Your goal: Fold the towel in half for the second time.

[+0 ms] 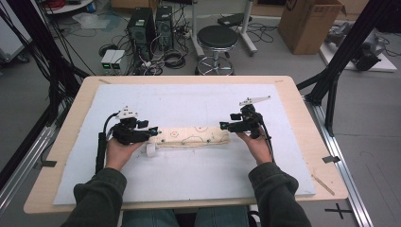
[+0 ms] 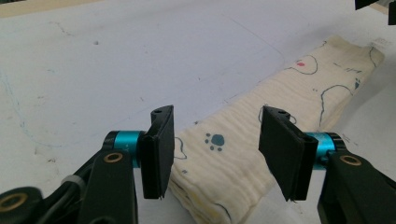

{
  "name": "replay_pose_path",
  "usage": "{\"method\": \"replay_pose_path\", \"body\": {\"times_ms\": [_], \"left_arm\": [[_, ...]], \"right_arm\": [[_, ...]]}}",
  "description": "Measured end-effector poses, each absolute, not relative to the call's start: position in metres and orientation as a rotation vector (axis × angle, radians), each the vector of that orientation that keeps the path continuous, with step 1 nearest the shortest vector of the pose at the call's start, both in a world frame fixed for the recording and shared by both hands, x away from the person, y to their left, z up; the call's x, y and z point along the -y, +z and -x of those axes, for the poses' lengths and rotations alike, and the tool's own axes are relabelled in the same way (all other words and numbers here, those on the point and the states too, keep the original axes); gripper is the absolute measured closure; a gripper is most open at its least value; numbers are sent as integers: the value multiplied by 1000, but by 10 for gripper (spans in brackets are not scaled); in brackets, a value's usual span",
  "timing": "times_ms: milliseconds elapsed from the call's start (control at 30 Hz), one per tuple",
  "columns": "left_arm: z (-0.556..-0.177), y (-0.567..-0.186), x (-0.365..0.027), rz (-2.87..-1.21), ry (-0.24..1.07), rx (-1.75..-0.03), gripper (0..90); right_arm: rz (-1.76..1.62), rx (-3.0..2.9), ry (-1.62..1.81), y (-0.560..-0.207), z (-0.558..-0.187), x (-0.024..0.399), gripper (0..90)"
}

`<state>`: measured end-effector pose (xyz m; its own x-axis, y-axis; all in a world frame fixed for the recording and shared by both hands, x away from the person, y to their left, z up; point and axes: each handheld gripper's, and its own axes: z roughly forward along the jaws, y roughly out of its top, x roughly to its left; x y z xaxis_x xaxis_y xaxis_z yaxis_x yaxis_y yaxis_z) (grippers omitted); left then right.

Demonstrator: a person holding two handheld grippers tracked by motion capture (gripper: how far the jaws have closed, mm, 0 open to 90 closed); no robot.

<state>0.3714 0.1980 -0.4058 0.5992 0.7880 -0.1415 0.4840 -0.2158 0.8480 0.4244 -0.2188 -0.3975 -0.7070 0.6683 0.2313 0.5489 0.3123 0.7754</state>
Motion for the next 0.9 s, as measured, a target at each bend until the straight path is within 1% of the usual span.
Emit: {"method": "replay_pose_path", "body": {"times_ms": [67, 400, 900], "left_arm": [[-371, -406, -198, -1873, 397, -1022, 434], [-367, -402, -201, -1871, 405, -1007, 418], [-357, -394, -207, -1873, 415, -985, 387]], "right_arm": [[-1140, -2429, 1360, -397, -424, 219, 250], [-1130, -2412, 1370, -394, -421, 221, 221], [-1115, -2388, 1389, -386, -413, 225, 213]]}}
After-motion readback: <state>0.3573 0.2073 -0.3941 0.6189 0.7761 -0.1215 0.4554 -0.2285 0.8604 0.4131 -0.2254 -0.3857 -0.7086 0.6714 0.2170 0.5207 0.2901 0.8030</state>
